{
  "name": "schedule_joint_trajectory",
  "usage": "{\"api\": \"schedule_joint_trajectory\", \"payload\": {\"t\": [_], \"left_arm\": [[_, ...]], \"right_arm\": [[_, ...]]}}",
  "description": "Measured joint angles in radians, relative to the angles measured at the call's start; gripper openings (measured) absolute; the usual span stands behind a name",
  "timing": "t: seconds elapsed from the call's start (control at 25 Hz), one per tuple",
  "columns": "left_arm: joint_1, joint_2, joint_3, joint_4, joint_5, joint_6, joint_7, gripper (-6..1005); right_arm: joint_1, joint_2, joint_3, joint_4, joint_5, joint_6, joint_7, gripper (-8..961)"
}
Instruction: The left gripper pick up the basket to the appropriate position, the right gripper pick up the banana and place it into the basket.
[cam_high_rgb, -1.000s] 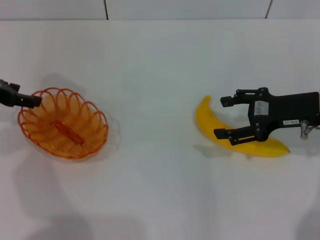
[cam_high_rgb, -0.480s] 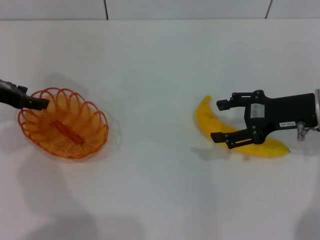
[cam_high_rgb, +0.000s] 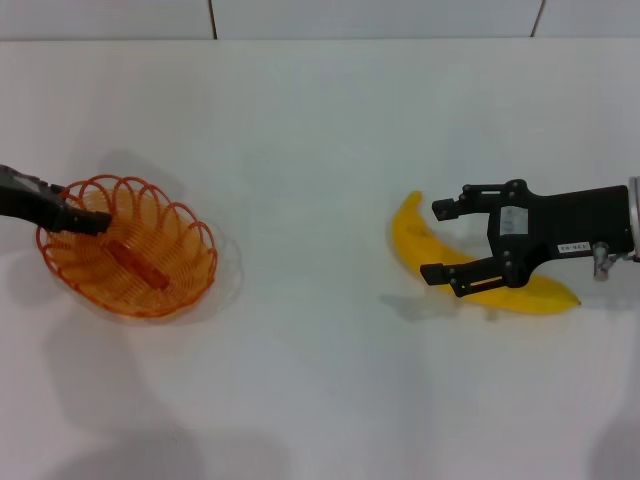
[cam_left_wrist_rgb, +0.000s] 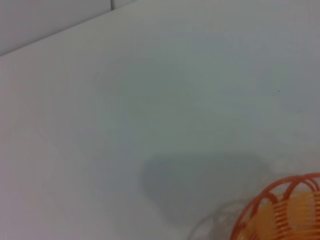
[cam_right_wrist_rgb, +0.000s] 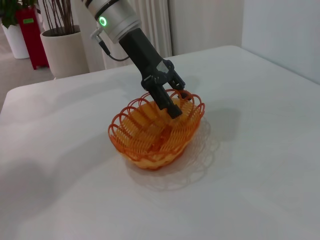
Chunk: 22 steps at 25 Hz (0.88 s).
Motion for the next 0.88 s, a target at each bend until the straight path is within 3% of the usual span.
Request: {"api": "schedule_joint_trajectory", "payload": {"t": [0.76, 0.88], "left_arm": [[0.002, -0.004, -0.009, -0.009, -0.008, -0.052, 0.012, 767], [0.002, -0.004, -0.009, -0.010, -0.009, -0.055, 0.012, 605]], "right_arm": [[0.002, 0.000, -0.005, 0.012, 0.000, 0.012, 0.002, 891], [0.002, 0.000, -0.005, 0.012, 0.000, 0.012, 0.002, 891]]}}
